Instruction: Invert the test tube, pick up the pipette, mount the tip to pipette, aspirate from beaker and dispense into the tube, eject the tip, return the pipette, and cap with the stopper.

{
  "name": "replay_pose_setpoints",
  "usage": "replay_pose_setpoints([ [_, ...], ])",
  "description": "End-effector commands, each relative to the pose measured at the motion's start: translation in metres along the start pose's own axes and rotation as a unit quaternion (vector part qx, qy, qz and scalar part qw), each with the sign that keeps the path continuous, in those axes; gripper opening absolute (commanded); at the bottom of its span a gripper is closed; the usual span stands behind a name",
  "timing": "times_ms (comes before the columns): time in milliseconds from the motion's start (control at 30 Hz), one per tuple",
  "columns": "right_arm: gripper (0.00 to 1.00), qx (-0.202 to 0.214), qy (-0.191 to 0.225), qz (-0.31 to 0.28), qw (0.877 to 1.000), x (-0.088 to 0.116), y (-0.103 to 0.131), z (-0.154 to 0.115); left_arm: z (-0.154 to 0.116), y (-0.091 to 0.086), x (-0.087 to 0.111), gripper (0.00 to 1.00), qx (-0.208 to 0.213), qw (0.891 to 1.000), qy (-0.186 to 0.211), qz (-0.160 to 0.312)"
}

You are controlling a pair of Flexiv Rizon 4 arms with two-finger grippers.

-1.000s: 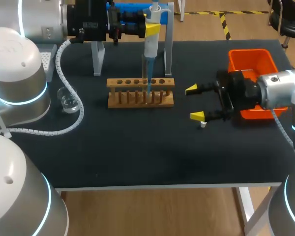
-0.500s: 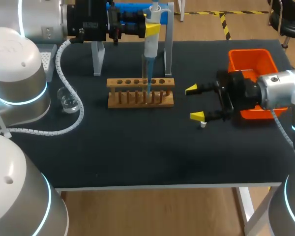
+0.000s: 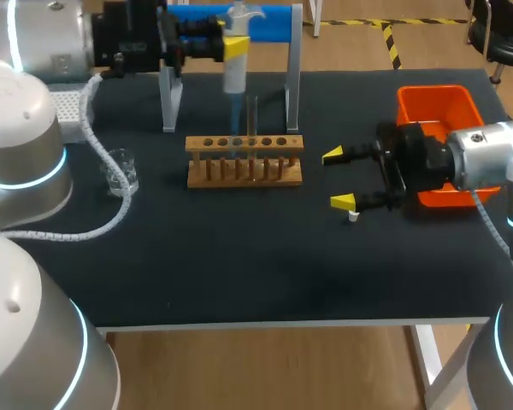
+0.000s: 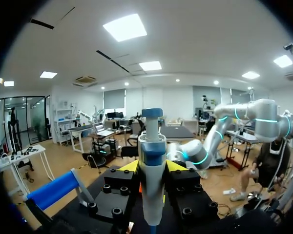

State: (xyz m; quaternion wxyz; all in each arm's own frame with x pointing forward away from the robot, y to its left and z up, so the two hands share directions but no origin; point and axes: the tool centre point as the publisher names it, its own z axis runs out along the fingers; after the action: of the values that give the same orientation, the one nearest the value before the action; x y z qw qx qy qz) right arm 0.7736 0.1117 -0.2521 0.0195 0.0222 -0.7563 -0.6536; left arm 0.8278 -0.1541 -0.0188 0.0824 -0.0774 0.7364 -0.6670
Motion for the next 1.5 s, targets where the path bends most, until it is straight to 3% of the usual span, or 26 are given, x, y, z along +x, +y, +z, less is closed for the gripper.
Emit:
replay_pose_setpoints([
  [33,1.0,0.001,-0.001,0.0,1.0,0.001,0.001,0.0,-0.063,0.016,-0.006,0.0,0.018,1.0,-0.022,0.004],
  [367,1.0,0.001,-0.001,0.0,1.0,0.001,0.001,0.0,-0.135,0.043,-0.057,0.0,0.012,0.997,-0.077,0.004],
  [700,1.0,0.001,-0.001,0.0,1.0,0.001,0.001,0.0,-0.179,0.058,-0.097,0.0,0.001,0.994,-0.109,0.01],
  [1100,1.0,0.001,-0.001,0.0,1.0,0.001,0.001,0.0,-0.197,0.081,-0.132,0.0,0.006,0.992,-0.125,0.005],
  [1500,1.0,0.001,-0.001,0.0,1.0,0.001,0.001,0.0,-0.195,0.093,-0.146,0.0,0.014,0.992,-0.126,0.004],
])
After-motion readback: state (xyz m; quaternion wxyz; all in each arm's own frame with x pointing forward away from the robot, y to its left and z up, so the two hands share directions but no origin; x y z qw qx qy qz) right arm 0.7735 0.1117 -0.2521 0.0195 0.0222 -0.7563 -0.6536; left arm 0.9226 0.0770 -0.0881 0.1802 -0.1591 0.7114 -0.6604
